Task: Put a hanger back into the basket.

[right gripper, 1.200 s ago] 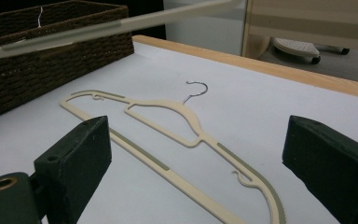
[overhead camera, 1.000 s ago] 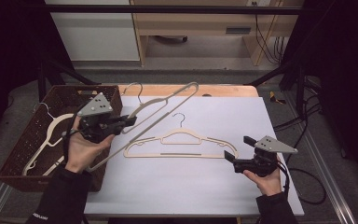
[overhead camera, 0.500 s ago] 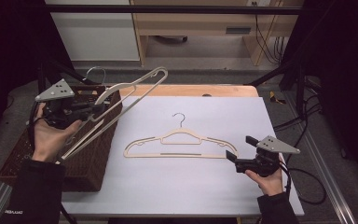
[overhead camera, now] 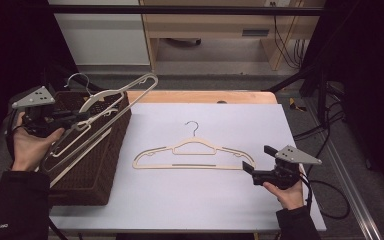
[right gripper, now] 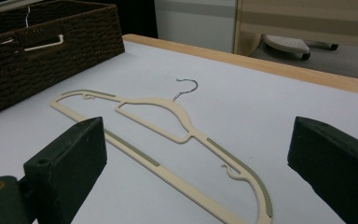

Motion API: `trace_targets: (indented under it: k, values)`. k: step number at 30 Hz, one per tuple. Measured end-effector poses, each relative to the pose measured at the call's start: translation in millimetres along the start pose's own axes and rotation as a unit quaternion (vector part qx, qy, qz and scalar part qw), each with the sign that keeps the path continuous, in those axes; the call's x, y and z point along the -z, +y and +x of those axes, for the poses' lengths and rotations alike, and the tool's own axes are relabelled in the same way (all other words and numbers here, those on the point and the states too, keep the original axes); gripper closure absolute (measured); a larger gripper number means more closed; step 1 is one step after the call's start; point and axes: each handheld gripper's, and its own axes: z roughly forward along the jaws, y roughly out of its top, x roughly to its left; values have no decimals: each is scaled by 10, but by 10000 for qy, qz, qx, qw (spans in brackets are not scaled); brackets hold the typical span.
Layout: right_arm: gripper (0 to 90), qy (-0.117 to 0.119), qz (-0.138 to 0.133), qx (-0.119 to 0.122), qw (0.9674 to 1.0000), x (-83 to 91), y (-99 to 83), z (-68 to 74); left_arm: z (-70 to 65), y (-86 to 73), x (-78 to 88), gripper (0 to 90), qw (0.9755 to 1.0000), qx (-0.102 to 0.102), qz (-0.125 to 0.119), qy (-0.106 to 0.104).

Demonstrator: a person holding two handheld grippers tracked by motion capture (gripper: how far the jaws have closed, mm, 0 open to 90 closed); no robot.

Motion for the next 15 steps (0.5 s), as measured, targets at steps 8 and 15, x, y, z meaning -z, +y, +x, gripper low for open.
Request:
trace_targets:
  k: [8,15]
  values:
    - [51,1,3,19,10000,1,7,2,255,-188,87,863,9996,234,29,157]
    - [50,-16,24,29,10000,-5,5,4,472,-425,148,863,9979,511,202,340]
